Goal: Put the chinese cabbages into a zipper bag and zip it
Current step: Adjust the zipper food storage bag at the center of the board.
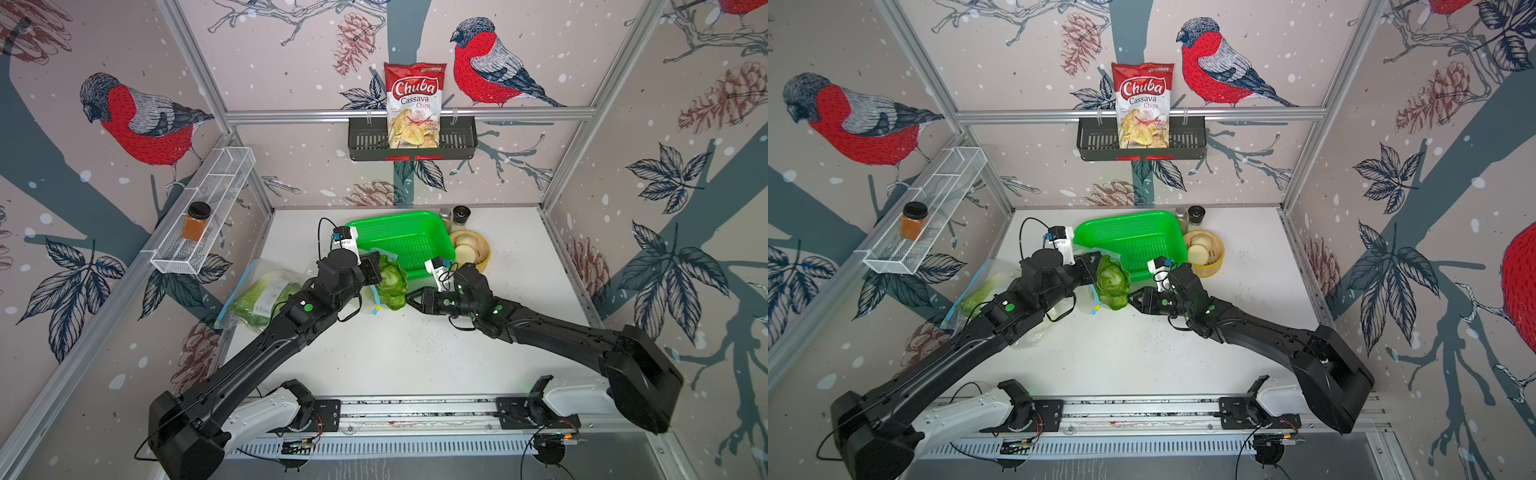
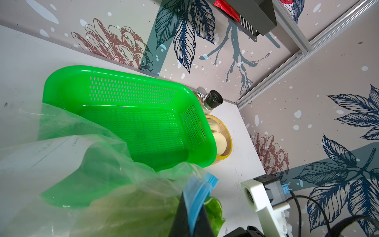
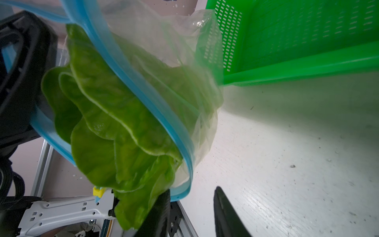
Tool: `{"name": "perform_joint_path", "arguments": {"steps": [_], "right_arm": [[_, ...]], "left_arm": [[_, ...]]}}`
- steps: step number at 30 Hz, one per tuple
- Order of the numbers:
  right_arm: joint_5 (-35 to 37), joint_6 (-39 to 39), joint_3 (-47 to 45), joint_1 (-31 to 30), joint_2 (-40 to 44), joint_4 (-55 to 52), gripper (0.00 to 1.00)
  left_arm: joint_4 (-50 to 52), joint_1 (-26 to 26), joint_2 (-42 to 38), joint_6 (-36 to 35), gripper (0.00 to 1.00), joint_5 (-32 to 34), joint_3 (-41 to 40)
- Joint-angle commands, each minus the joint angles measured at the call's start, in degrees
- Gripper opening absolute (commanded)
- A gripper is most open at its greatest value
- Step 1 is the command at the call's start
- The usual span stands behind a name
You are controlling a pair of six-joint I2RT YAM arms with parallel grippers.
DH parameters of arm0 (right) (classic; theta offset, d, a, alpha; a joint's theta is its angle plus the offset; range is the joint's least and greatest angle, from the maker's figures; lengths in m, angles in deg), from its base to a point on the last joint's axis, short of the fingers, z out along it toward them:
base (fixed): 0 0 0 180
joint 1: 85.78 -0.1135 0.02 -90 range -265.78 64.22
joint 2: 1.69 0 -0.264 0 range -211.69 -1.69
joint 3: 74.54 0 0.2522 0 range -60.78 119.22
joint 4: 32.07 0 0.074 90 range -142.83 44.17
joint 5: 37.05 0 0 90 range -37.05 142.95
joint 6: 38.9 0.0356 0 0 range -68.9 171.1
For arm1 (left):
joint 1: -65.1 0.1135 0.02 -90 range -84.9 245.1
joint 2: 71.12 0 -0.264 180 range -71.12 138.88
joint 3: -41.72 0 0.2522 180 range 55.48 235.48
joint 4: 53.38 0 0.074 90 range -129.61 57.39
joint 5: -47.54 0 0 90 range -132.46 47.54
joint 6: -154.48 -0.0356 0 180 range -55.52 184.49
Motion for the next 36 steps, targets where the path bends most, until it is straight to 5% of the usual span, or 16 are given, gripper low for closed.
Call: {"name": "perform_joint_path", "arguments": {"steps": [1, 11, 22, 36], "right_arm": [[-0.2, 1.06, -0.82, -0.15, 0.21, 2.76, 0.38], [-1.72, 1.25, 2.74, -0.13, -5.67, 5.73, 0.34], [-0.18, -0.78, 5.79, -0.08, -5.84, 3.17, 0.02], [5.34, -11.3, 19.52, -4.78, 3.24, -18.65, 0.01]], "left_arm": [[-4.14, 0.12, 0.08, 0.05, 0.0, -0.93, -0.02], [-5.29, 0.12, -0.22, 0.73, 0.0, -2.06, -1.16], [-3.57, 0.12, -1.45, -0.36, 0.0, -0.37, -1.14], [5.12, 0.12, -4.31, -6.14, 0.0, 1.6, 3.38]]}}
